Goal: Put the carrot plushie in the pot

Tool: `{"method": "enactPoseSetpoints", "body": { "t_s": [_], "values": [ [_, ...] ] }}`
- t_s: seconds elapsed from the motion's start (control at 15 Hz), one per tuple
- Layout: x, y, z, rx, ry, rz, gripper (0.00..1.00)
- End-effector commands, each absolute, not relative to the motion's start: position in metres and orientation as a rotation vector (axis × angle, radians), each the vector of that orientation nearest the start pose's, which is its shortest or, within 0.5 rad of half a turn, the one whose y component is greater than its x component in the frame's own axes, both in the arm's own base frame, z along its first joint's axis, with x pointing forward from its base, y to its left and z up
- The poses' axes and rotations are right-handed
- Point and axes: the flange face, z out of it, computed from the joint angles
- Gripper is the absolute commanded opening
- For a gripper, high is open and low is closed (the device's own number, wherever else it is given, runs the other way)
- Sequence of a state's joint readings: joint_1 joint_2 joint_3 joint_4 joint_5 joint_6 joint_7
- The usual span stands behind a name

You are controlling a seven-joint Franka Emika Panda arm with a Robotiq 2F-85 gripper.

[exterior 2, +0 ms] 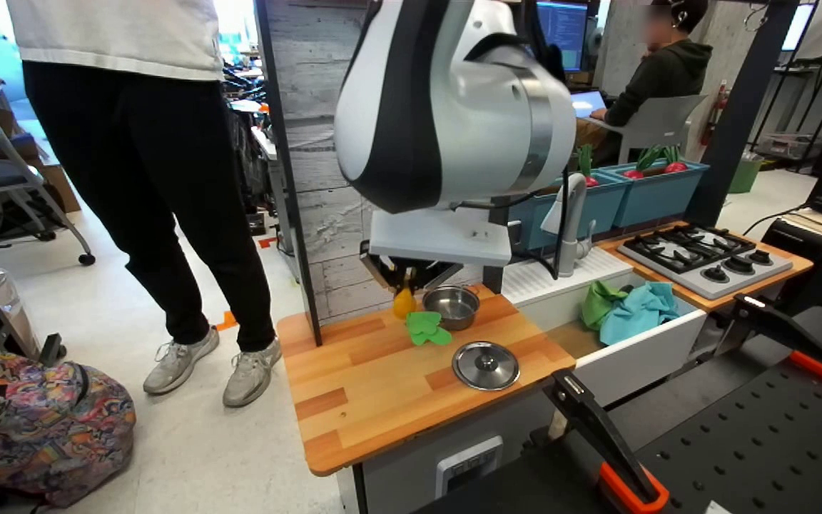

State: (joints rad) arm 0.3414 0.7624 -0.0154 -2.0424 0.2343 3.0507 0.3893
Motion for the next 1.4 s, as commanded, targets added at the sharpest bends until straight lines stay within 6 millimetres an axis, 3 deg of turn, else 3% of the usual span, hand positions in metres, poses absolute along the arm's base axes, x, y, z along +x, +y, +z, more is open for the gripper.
{"method": "enactPoseSetpoints", "body": {
  "t_s": [0.0, 0.33, 0.73, 1.0, 1.33],
  "values": [
    [0.575, 0.131, 0.101, -2.921, 0.543, -0.367, 0.03],
    [0.595, 0.078, 0.084, -2.876, 0.706, -0.364, 0.03],
    [0.610, 0.047, 0.057, -2.812, 0.850, -0.370, 0.03],
    [0.620, 0.045, 0.039, -2.794, 0.883, -0.352, 0.03],
    [0.627, 0.059, 0.024, -2.816, 0.858, -0.344, 0.03]
  ]
}}
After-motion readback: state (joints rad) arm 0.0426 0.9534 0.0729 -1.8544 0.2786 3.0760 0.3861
